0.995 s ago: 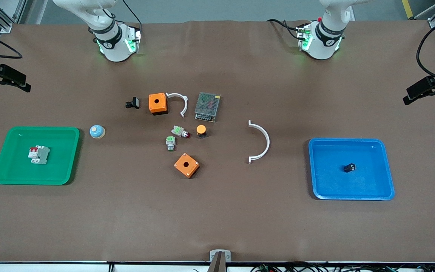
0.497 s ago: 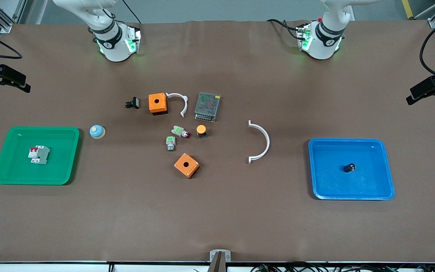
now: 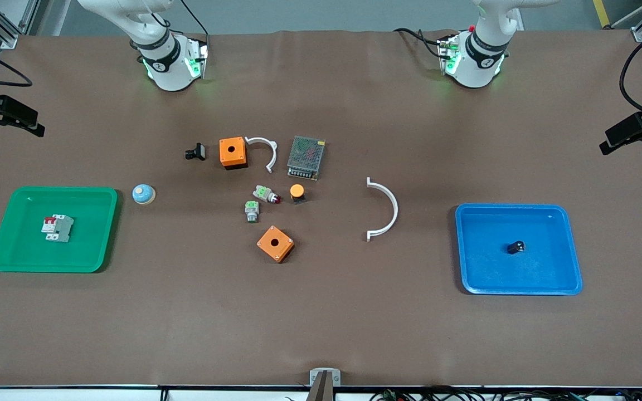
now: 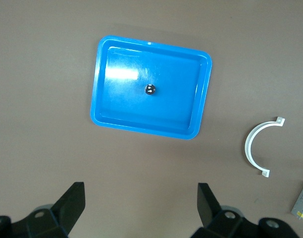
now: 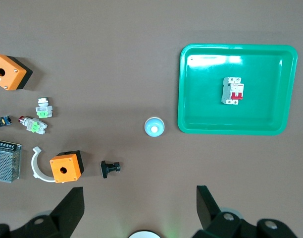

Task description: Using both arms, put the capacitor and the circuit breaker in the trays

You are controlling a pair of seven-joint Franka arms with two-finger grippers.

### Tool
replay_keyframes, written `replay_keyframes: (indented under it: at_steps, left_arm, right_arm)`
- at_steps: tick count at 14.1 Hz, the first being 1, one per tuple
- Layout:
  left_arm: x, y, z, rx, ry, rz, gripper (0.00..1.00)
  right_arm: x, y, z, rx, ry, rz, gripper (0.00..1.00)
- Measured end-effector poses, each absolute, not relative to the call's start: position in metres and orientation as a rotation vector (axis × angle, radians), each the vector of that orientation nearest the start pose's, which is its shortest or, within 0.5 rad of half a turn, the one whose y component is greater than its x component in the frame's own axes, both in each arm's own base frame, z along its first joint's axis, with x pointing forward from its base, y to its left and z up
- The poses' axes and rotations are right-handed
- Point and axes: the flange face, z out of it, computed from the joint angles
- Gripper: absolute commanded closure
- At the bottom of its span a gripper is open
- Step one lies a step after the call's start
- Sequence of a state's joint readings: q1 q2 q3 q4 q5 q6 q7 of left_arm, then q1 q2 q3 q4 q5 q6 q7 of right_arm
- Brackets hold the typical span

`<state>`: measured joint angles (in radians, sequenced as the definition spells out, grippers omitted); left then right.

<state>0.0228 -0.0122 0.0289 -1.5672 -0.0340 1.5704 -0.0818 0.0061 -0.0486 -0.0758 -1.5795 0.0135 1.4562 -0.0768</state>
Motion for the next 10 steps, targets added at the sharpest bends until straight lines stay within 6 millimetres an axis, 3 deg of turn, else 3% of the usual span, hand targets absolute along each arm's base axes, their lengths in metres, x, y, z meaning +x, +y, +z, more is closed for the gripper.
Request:
replay_keyframes:
  at_steps: [10]
  left_arm:
    - [0.551,0.014,0.635,-3.173,-0.125,-0.031,0.0]
  right_arm:
    - [0.527,-0.035,0.639,-3.101,-0.005,0.091,0.0]
